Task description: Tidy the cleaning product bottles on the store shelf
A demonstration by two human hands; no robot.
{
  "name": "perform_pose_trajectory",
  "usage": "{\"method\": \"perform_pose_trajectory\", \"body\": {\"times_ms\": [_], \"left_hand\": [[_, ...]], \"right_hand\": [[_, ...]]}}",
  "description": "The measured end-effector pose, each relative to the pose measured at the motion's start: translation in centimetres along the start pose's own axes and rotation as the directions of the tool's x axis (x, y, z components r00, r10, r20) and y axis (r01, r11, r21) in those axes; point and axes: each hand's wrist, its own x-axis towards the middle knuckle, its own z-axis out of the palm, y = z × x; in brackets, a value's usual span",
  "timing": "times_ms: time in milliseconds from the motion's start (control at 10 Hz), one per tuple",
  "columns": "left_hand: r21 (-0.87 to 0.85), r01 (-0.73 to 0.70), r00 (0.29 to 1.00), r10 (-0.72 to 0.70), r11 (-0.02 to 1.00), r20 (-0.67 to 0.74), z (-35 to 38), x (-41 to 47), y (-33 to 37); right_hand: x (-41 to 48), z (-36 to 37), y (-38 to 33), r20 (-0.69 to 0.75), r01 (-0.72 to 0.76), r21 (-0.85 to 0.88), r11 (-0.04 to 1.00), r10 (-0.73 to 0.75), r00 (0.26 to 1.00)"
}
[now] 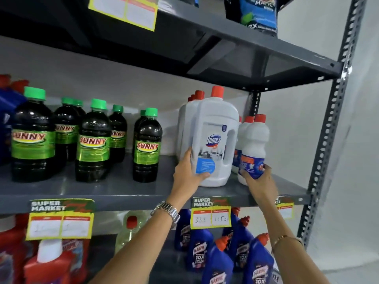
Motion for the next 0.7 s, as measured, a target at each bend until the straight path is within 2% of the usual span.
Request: {"method": "perform_pose_trajectory", "body": {"times_ms": [300, 500, 600, 700], "left_hand": [[0.022, 0.002, 1.000, -0.002, 1.000, -0.002, 0.1, -0.1, 0.2], [0.127, 0.015, 0.996, -0.026, 0.992, 0.086, -0.1, -0.7, 1.0], [0.157, -0.029, 0.999, 0.022, 0.987, 0.048, -1.3, -1.6, 0.9], [0.335, -0.212, 0.974, 0.228, 0.918, -0.010, -3.4, -3.3, 0.9]], "right_hand": [[-0.2, 0.2, 0.1, -0.012, 0.025, -0.056, 0.998, -0.026, 1.000], [-0.4, -0.1, -0.1, 0.044, 0.004, -0.021, 1.000, -0.003, 0.999], [-0.7, -0.1, -0.3, 0.015, -0.007, 0.026, 1.000, 0.007, 1.000], [-3.3, 0.6, -1.3, -0.240, 0.148, 0.080, 0.986, -0.125, 0.963]]}}
